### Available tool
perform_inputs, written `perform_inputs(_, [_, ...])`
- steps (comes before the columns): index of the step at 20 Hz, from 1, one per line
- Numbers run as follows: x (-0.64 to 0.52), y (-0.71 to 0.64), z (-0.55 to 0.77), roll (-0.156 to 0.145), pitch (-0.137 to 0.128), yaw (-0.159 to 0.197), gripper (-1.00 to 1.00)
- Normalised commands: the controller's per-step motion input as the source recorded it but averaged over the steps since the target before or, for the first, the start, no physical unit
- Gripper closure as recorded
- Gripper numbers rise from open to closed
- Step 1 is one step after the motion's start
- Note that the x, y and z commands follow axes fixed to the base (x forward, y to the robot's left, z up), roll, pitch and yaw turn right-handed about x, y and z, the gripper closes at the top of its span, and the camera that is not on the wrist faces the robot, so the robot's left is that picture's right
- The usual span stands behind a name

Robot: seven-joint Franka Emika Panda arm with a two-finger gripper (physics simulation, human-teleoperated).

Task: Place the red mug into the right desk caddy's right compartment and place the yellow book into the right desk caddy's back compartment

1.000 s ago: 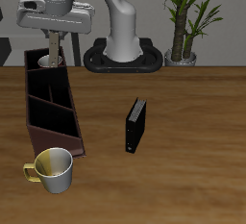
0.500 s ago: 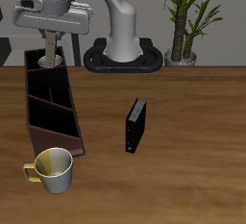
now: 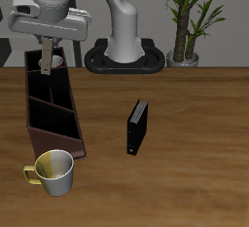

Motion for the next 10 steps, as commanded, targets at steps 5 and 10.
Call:
perform_inputs(5, [0.11,-0.06,-0.10,-0.014,0.010,-0.005,1.00])
perform_inputs(10, [0.13,0.03,-0.20,0.008,0.023,0.011,1.00])
